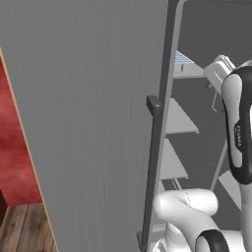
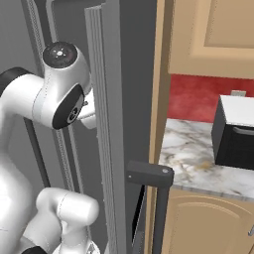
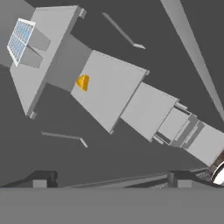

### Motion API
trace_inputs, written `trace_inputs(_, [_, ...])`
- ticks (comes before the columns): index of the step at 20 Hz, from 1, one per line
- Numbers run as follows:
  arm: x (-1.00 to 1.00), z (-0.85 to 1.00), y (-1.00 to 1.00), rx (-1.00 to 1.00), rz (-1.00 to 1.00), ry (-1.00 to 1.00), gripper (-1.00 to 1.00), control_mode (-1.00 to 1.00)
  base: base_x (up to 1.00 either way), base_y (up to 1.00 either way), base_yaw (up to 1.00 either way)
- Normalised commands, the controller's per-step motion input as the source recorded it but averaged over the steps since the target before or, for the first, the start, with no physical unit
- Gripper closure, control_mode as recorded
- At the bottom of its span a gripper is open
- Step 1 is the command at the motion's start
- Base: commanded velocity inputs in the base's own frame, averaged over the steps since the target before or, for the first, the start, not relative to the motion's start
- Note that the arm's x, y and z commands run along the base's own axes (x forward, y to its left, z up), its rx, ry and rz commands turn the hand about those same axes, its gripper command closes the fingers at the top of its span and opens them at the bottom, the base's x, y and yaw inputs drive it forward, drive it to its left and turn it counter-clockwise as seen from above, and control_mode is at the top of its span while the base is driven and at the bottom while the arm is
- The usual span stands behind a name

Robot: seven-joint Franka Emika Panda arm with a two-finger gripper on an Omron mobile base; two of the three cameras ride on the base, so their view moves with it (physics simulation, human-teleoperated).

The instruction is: Open the freezer door, pick up the ice cube tray from the freezer, and place it on the dining counter.

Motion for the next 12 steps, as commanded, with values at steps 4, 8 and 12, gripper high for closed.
trace_inputs(4, [0.39,0.19,0.0,0.13,-0.12,-0.04,-1.0,-1.0,0.0,0.0,0.0])
trace_inputs(8, [0.33,0.39,0.0,0.1,-0.06,0.0,-1.0,-1.0,0.0,0.0,0.0])
trace_inputs(12, [0.32,0.38,0.0,0.05,-0.04,0.02,-1.0,-1.0,0.0,0.0,0.0])
